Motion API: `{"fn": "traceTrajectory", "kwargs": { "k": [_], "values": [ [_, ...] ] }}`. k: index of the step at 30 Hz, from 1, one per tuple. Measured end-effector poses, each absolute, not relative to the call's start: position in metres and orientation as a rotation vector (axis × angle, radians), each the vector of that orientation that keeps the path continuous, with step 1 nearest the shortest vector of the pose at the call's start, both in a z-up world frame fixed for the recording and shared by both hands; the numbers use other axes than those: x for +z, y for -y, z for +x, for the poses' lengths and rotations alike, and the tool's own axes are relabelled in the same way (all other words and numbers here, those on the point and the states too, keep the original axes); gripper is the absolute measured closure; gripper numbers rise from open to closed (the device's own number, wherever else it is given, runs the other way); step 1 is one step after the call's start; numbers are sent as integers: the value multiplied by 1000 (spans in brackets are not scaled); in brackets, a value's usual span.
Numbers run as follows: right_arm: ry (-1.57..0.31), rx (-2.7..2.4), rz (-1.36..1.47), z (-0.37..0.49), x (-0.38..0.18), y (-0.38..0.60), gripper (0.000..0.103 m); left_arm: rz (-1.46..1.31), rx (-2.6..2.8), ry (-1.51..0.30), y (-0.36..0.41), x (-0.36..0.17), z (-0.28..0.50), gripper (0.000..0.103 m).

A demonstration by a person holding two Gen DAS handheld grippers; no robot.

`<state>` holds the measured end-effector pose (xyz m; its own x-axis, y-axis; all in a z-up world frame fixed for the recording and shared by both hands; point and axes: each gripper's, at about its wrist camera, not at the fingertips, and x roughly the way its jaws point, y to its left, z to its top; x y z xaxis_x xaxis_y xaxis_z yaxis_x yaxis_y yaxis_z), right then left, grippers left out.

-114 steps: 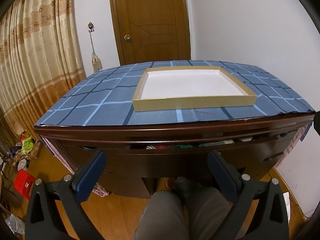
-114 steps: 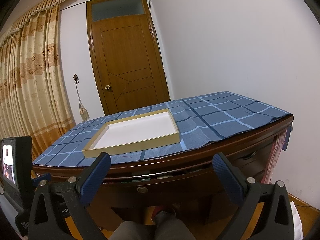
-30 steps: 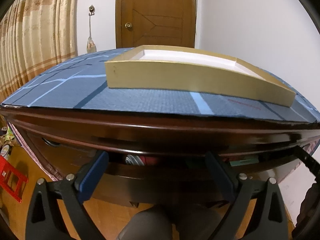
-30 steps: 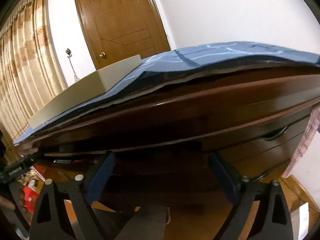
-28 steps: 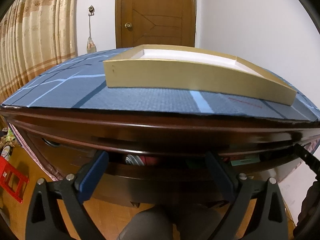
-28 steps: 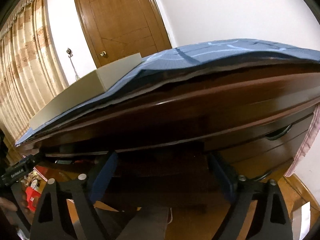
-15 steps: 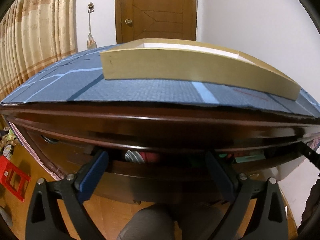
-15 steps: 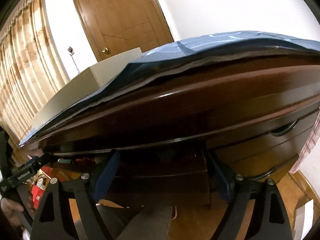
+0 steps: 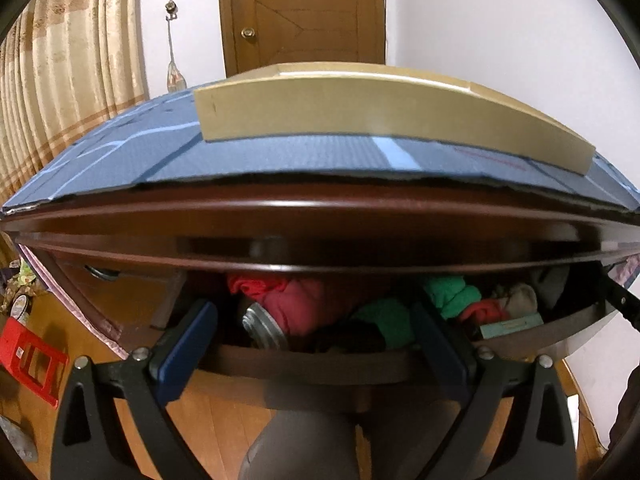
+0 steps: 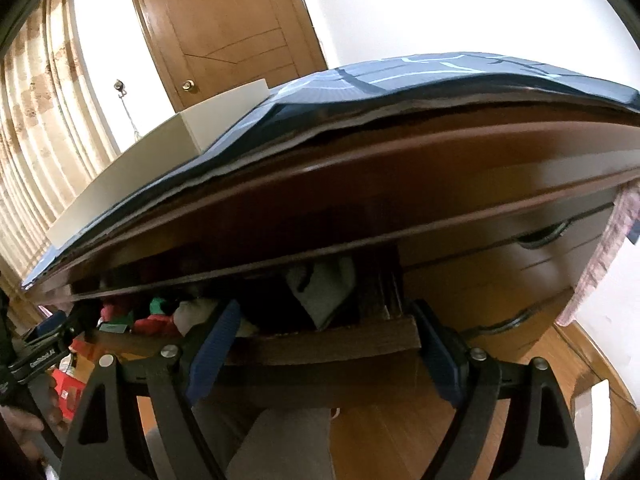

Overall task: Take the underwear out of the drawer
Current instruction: 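Lower both tools toward the top drawer front and pull it open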

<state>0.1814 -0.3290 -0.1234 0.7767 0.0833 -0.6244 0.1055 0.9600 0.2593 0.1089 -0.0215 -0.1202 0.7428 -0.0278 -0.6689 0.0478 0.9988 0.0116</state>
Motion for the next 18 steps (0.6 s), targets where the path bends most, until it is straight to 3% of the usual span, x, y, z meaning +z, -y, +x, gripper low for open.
{"fn": "traceTrajectory", "kwargs": {
  "k": [18],
  "values": [
    [-730,-133,311,167,-125,321,16,30,-111,-829,13,-127,98,0]
  ]
}}
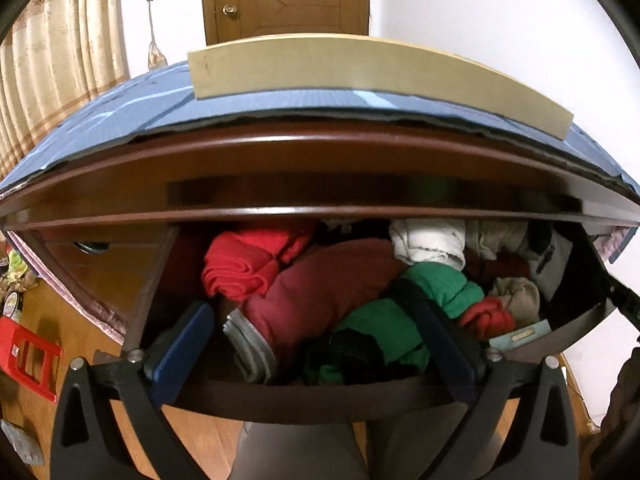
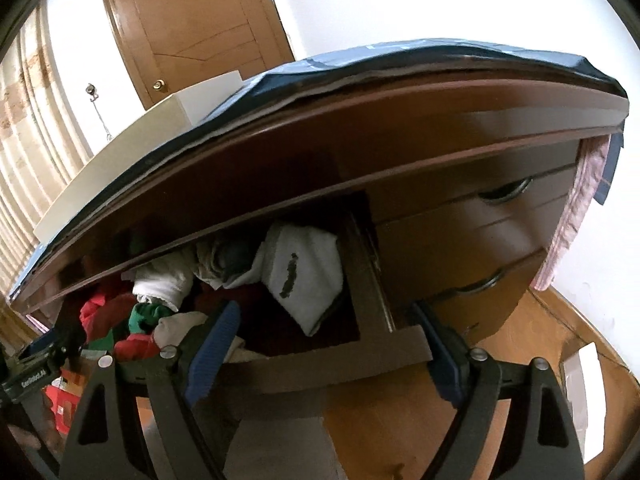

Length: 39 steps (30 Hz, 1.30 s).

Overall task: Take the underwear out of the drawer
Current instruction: 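Lower both tools toward the top drawer front and pull it open, then move both tools down into the open drawer over the pale underwear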

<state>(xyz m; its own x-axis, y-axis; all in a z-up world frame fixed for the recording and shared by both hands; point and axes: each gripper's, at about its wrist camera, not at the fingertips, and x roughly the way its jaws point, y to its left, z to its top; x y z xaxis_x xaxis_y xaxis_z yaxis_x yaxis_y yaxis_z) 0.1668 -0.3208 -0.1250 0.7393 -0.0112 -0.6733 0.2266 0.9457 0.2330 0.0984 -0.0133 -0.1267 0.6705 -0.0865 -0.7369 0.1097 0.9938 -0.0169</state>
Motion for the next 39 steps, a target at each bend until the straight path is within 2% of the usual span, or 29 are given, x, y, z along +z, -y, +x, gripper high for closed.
{"fn": "traceTrajectory", "kwargs": {
  "k": [4,7,11,13,21,39],
  "values": [
    [-560,-215,161,150,-102,307,16,30,-110,-821,13,-127,95,0],
    [-530,-165,49,150,-93,288,18,30,-107,-824,15,-129,91,0],
    [-642,-97,88,166,-105,285,51,34,-117,-842,16,-128,92,0],
    [-687,-92,112,170,-114,289,57,40,-118,-841,16,-128,91,0],
    [-721,-107,29,169,-123,282,57,37,-140,-865,14,-131,86,0],
    [-770,-62,31,131,-133,286,57,67,-203,-970,7,-126,79,0]
  ]
}}
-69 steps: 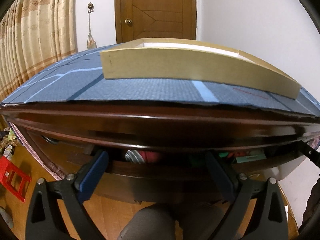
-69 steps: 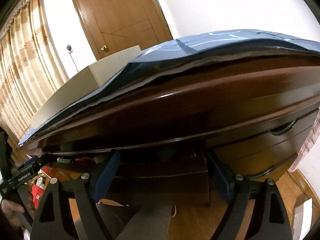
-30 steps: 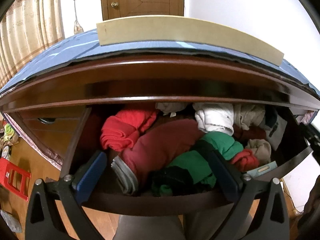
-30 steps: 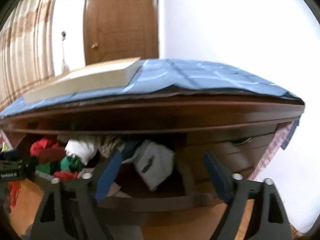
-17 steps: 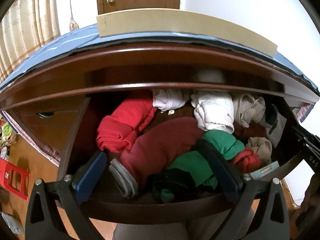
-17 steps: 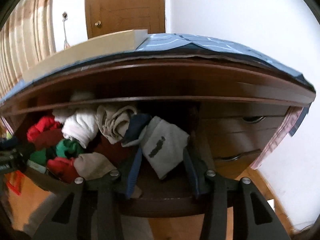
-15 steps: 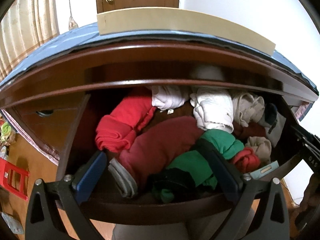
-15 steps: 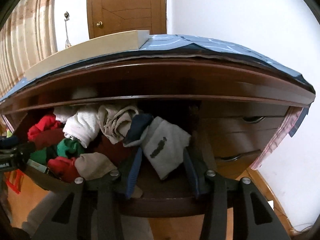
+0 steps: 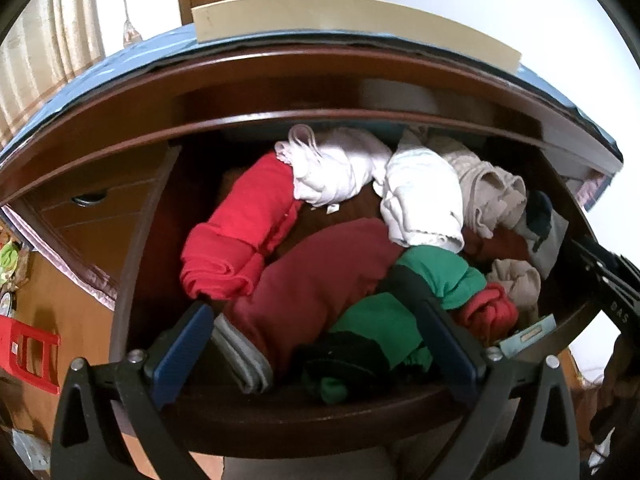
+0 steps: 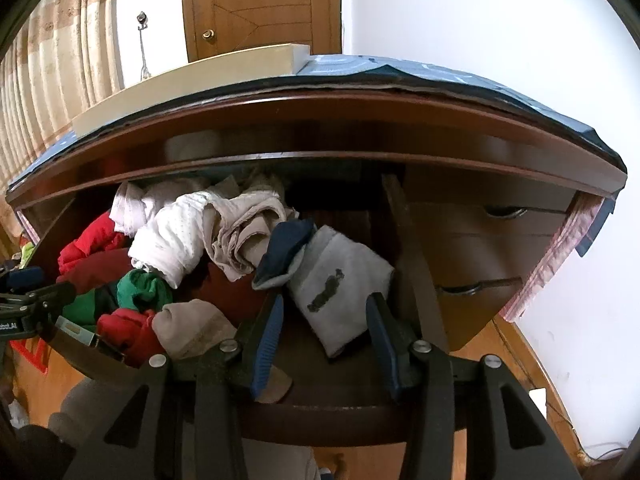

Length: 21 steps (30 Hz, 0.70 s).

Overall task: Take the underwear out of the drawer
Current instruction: 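Move both tools down into the open drawer over the pale underwear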

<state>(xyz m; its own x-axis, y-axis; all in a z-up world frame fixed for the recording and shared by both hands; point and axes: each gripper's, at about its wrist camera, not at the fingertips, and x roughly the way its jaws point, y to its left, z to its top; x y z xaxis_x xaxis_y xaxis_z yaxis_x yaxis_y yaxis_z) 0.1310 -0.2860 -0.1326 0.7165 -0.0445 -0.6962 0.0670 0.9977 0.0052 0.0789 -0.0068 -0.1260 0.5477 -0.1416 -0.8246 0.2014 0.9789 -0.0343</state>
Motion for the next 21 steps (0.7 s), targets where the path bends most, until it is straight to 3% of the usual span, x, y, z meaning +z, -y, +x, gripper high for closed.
{"fn": "traceTrajectory", "kwargs": {
  "k": [21],
  "values": [
    [-941,-16,54,119,-143,291,58,78,-232,-1014,7,-129,83,0]
  ]
}}
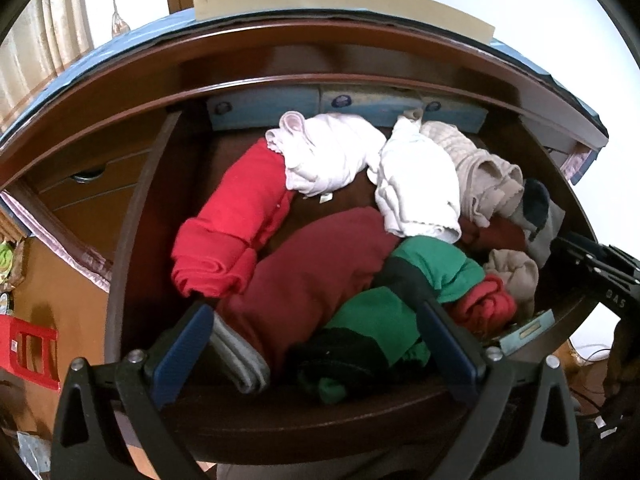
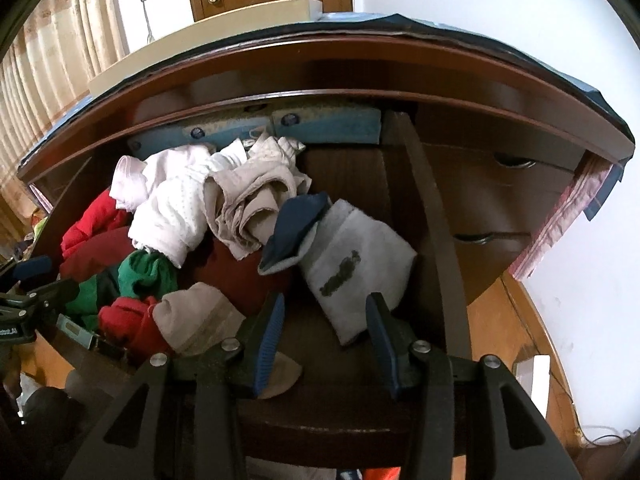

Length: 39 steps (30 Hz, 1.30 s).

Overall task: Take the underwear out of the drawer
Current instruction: 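Move both tools down into the open drawer over the pale underwear, then grasp a pale dotted underwear with the left tool while the right tool grasps another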

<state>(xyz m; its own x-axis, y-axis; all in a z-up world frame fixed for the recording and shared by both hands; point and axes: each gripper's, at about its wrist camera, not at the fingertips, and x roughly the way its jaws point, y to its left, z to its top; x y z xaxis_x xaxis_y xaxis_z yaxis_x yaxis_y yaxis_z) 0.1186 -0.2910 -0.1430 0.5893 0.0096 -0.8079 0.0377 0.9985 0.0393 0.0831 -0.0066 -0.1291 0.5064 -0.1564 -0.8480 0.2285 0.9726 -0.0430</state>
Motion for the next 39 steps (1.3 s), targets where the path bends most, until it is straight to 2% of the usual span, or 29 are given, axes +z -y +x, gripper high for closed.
{"fn": "traceTrajectory", "kwargs": {
  "k": [9,16,25,30,32,34,39],
  "values": [
    [-914,-26,54,112,-138,284,59,0,-262,-1029,-1,-132,81,0],
    [-887,-14,68,112,-136,285,59,84,-251,-973,7,-125,77,1],
    [-768,39,-11,115,-97,277,59,97,-327,-918,10,-98,85,1],
    [-833,123,150,151,-90,290,59,52,-385,-937,32,-84,119,1],
    [-867,155,184,170,-92,288,53,66,-400,-956,50,-85,136,1],
    [-908,166,186,191,-97,283,50,92,-407,-978,65,-91,148,1],
    [-1008,197,155,230,-118,268,49,171,-358,-1076,93,-116,173,1]
  ]
}}
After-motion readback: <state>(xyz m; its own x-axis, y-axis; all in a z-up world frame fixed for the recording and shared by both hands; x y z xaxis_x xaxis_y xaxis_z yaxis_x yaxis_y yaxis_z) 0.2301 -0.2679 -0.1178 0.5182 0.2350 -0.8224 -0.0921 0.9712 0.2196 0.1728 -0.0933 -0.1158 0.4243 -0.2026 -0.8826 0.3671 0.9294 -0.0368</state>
